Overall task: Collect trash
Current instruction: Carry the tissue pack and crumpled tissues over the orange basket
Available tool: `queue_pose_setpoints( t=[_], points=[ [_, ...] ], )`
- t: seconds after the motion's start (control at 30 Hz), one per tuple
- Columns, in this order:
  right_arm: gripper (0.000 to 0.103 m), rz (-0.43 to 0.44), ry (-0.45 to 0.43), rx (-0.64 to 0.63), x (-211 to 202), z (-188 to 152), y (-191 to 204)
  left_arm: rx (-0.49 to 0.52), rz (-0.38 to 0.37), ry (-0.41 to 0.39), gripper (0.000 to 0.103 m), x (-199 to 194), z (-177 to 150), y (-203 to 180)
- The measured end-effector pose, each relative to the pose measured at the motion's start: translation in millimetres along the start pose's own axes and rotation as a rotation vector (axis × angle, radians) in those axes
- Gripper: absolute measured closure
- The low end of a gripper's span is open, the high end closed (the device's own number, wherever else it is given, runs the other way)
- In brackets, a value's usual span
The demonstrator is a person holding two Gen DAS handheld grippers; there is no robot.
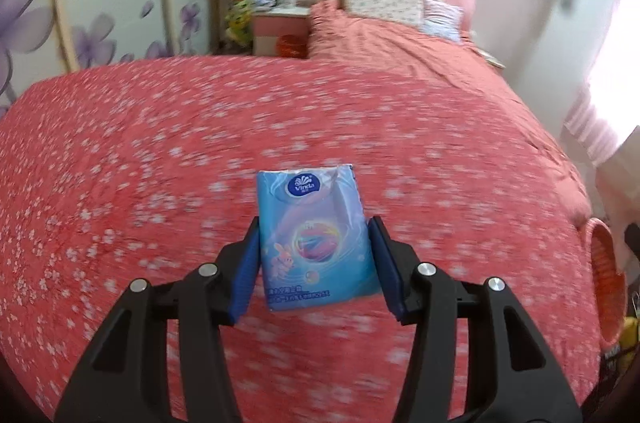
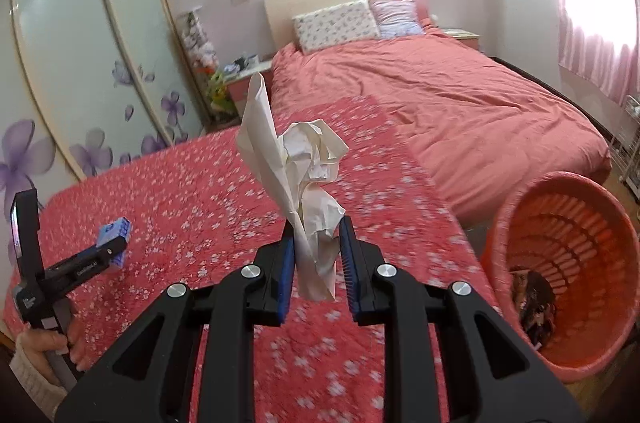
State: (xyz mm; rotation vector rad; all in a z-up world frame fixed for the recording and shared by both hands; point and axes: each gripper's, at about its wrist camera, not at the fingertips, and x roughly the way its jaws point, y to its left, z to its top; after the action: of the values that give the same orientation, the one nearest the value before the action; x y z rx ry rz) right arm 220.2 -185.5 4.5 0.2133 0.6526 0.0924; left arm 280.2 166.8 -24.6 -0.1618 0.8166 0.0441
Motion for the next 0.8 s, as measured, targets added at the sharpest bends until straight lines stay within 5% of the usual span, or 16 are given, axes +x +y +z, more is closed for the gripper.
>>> queue_pose_setpoints(
  t=[0.8],
  points=[
    [0.081, -0.195, -0.173, 0.228, -92, -19, -124, 0.289, -0.415, -0.032, 0.052, -73, -37, -238]
  ],
)
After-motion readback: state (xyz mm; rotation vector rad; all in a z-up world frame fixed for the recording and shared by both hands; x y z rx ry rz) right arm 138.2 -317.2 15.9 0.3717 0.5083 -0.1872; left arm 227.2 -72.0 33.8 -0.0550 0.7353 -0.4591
